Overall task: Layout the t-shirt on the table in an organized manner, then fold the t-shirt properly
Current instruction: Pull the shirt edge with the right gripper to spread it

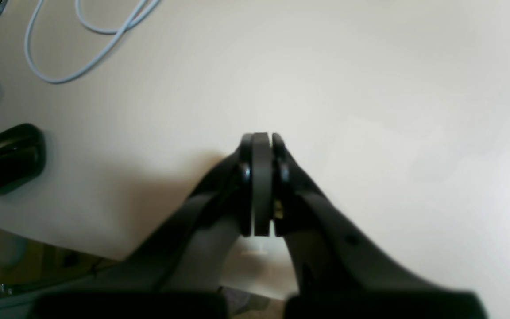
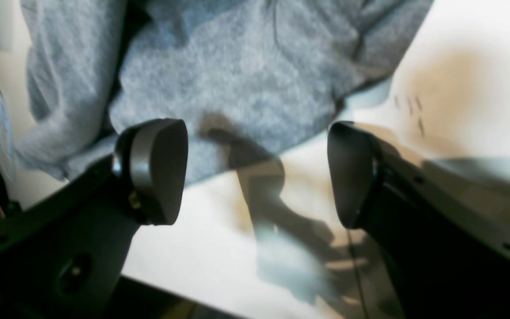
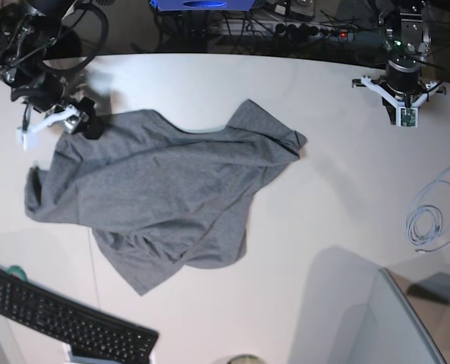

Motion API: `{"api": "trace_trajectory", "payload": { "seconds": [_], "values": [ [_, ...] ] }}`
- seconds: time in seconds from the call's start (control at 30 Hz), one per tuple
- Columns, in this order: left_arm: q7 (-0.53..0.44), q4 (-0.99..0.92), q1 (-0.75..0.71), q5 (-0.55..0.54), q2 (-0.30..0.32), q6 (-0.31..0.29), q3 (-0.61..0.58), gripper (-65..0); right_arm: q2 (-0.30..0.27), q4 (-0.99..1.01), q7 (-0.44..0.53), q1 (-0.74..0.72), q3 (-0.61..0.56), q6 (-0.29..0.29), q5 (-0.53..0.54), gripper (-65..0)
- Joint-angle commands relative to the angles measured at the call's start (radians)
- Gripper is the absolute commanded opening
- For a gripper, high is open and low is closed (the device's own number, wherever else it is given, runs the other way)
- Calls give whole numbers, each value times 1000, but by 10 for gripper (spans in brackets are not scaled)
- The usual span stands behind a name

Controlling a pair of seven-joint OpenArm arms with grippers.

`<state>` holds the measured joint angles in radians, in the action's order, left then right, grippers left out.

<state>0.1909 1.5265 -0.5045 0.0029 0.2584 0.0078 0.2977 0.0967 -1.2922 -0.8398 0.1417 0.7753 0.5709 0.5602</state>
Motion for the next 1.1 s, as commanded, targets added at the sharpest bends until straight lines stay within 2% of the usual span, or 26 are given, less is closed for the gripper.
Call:
{"api": "trace_trajectory", "payload": {
  "seconds": [0.0, 0.07, 0.13, 0.2, 0.33, 0.37, 0.43, 0.5, 0.6, 0.73, 0.87, 0.97, 1.07],
  "values": [
    [-20, 15, -6, 7, 12, 10, 5, -650, 2, 23, -36, -9, -12, -19, -55, -183],
    [-20, 15, -6, 7, 11, 10, 4, -650, -1, 47, -34, -15, -38, -19, -55, -186],
    [-20, 15, -6, 7, 11, 10, 2, -650, -1, 50, -34, -17, -57, -16, -55, -240],
    [-20, 15, -6, 7, 9, 10, -1, -650, -2, 46, -34, -17, -64, -15, -55, -339],
    [-20, 21, -6, 7, 8, 10, -4, -650, -33, 33, -55, -15, -63, -15, -53, -632],
    [-20, 21, -6, 7, 6, 10, -4, -650, -39, 18, -71, -11, -58, -15, -52, -650],
    [-20, 24, -6, 7, 6, 10, -4, -650, -51, -40, -121, 2, -55, -15, -52, -630],
    [-20, 24, -4, 7, 6, 10, -4, -650, -68, -134, -164, 25, -55, -15, -50, -650],
    [-20, 24, 4, 7, 6, 10, -12, -650, -73, -277, -235, 51, -55, -15, -50, -645],
    [-20, 26, 7, 7, 14, 10, -98, -650, -74, -418, -329, 74, -52, -15, -50, -645],
    [-20, 26, 56, 7, 8, 10, -210, -650, -74, -537, -418, 83, 16, -13, -50, -645],
    [-20, 26, 83, 7, 8, 10, -265, -650, -81, -597, -457, 91, 88, -12, -50, -645],
    [-17, 47, 128, -1, 6, 10, -323, -650, -114, -608, -464, 95, 126, -12, -50, -645]
  ]
}}
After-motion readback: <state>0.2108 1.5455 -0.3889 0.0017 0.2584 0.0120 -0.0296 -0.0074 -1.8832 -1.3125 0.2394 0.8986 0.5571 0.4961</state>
